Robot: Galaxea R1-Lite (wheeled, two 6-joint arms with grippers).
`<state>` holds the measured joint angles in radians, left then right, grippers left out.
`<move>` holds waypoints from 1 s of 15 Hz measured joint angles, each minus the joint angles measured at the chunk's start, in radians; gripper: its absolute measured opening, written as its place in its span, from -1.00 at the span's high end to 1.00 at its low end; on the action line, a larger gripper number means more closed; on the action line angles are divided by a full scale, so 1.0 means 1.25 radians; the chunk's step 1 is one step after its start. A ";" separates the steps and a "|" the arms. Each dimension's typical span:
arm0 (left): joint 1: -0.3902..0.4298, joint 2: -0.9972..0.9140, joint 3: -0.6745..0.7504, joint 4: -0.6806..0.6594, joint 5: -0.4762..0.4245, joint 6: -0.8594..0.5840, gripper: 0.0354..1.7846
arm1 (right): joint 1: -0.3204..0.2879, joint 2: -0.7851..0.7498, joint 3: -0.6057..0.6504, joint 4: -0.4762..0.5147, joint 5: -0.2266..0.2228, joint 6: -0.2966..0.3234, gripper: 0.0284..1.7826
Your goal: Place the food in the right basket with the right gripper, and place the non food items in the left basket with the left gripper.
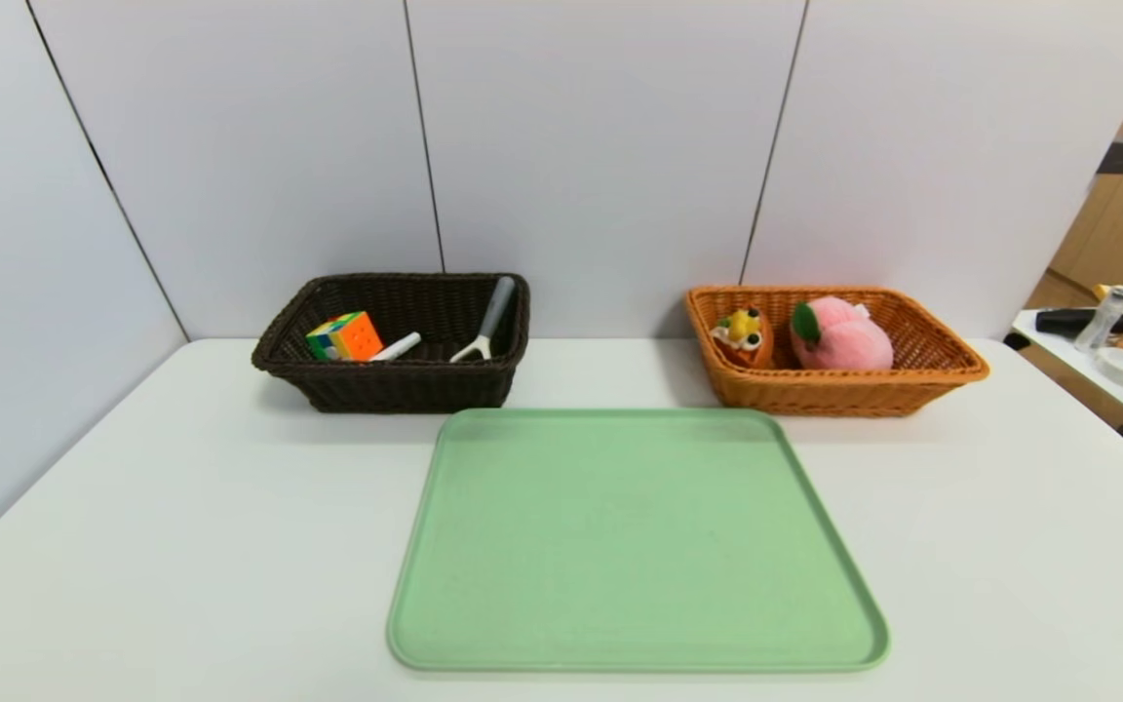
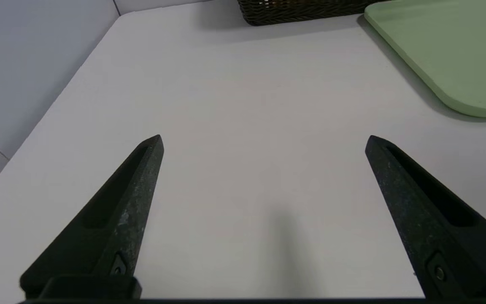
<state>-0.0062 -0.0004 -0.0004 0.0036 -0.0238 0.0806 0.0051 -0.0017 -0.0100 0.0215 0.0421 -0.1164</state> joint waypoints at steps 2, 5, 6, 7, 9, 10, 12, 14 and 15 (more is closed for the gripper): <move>0.000 0.000 0.000 -0.001 0.005 -0.024 -0.89 | 0.000 0.000 0.000 0.007 -0.013 0.046 -0.90; 0.001 0.000 0.000 -0.004 0.018 -0.064 -0.89 | -0.002 0.000 -0.002 0.008 -0.036 0.095 -0.90; 0.001 0.000 0.000 -0.004 0.017 -0.065 -0.89 | -0.002 0.000 -0.002 0.005 -0.036 0.096 -0.90; 0.001 0.000 0.000 -0.004 0.017 -0.065 -0.89 | -0.002 0.000 -0.001 0.002 -0.036 0.097 -0.90; 0.001 0.000 0.000 -0.004 0.017 -0.065 -0.89 | -0.003 0.000 0.000 0.001 -0.037 0.097 -0.90; 0.001 0.000 0.000 -0.004 0.017 -0.065 -0.89 | -0.003 0.000 0.000 0.000 -0.037 0.095 -0.90; 0.001 0.000 0.000 -0.004 0.017 -0.065 -0.89 | -0.003 0.000 0.000 0.000 -0.037 0.093 -0.90; 0.001 0.000 0.000 -0.004 0.017 -0.065 -0.89 | -0.003 0.000 0.001 0.000 -0.036 0.094 -0.90; 0.001 0.000 0.000 -0.004 0.017 -0.065 -0.89 | -0.003 0.000 0.001 0.000 -0.036 0.095 -0.90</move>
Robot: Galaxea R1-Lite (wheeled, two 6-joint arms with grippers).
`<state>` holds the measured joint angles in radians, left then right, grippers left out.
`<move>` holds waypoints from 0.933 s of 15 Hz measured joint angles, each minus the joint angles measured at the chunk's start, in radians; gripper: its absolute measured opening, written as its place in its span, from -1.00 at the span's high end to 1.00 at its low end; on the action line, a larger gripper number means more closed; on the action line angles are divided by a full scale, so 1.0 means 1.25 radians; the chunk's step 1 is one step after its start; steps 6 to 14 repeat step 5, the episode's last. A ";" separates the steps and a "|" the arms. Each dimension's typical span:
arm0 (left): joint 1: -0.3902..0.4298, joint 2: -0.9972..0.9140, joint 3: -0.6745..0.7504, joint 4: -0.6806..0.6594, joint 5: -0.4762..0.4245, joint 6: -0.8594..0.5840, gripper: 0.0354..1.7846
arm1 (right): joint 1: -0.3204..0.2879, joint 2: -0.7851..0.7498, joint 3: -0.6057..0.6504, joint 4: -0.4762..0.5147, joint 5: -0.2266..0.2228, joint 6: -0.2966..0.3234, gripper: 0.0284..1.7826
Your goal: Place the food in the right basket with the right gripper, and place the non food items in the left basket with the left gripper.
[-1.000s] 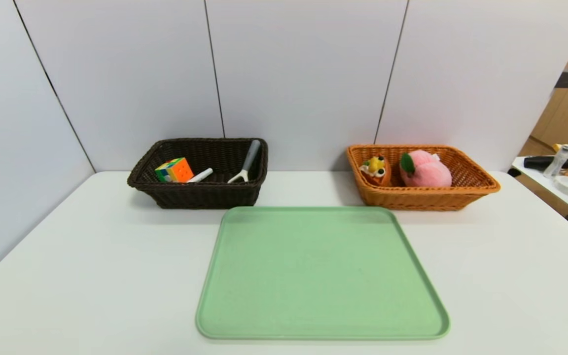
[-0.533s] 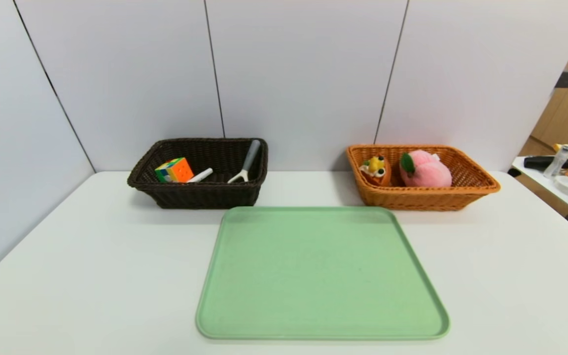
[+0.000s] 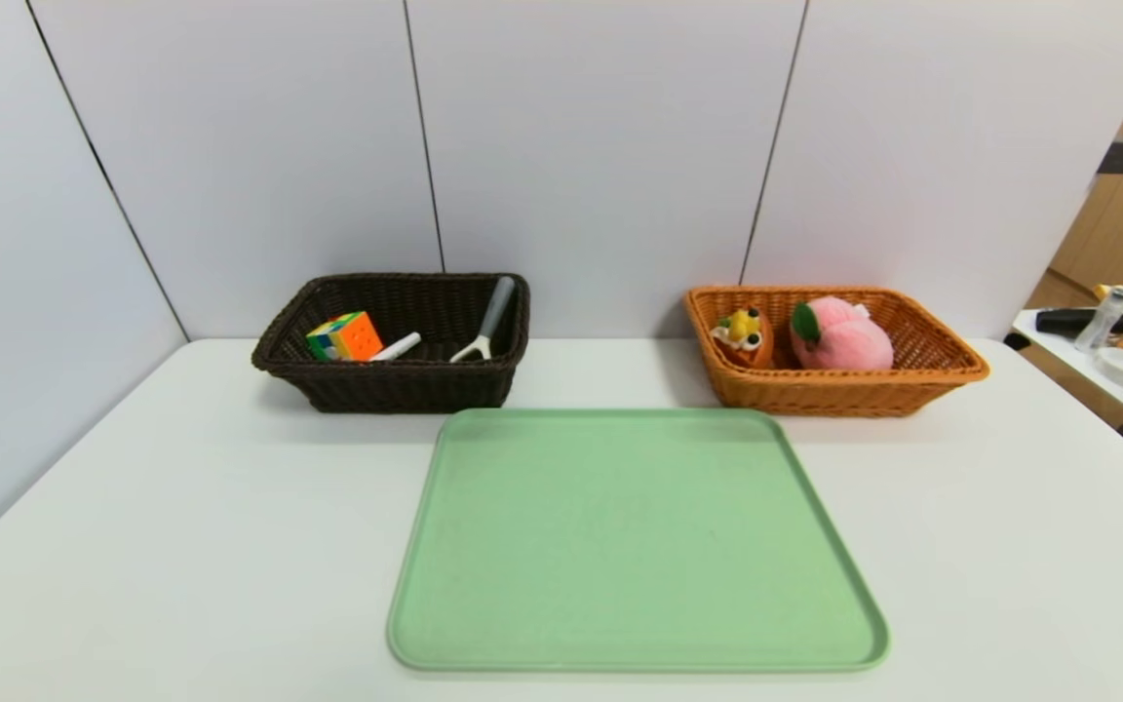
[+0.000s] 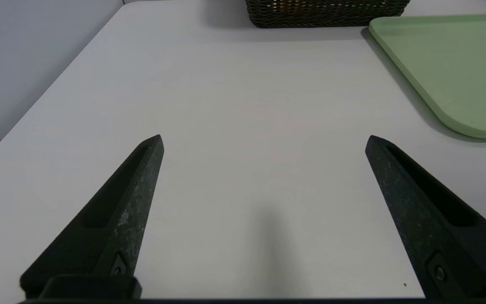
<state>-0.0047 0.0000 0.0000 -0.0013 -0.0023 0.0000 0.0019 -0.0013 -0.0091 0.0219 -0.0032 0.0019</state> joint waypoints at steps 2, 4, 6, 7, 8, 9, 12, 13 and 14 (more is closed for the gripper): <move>0.000 0.000 0.000 0.000 0.000 0.000 -0.89 | 0.000 0.000 -0.001 0.009 0.000 0.000 -0.90; 0.000 0.000 0.000 0.000 0.000 0.000 -0.89 | 0.000 0.000 -0.003 0.004 0.000 0.001 -0.90; 0.000 0.000 0.000 0.000 0.000 0.000 -0.89 | -0.001 0.000 -0.002 0.003 0.000 0.000 -0.90; 0.000 0.000 0.000 0.000 0.000 0.000 -0.89 | -0.001 0.000 -0.002 0.003 0.000 0.000 -0.90; 0.000 0.000 0.000 0.000 0.000 0.000 -0.89 | -0.001 0.000 -0.002 0.003 0.000 0.000 -0.90; 0.000 0.000 0.000 0.000 0.000 0.000 -0.89 | -0.001 0.000 -0.002 0.003 0.000 0.000 -0.90; 0.000 0.000 0.000 0.000 0.000 0.000 -0.89 | -0.001 0.000 -0.002 0.003 0.000 0.000 -0.90; 0.000 0.000 0.000 0.000 0.000 0.000 -0.89 | -0.001 0.000 -0.002 0.003 0.000 0.000 -0.90; 0.000 0.000 0.000 0.000 0.000 0.000 -0.89 | -0.001 0.000 -0.002 0.003 0.000 0.000 -0.90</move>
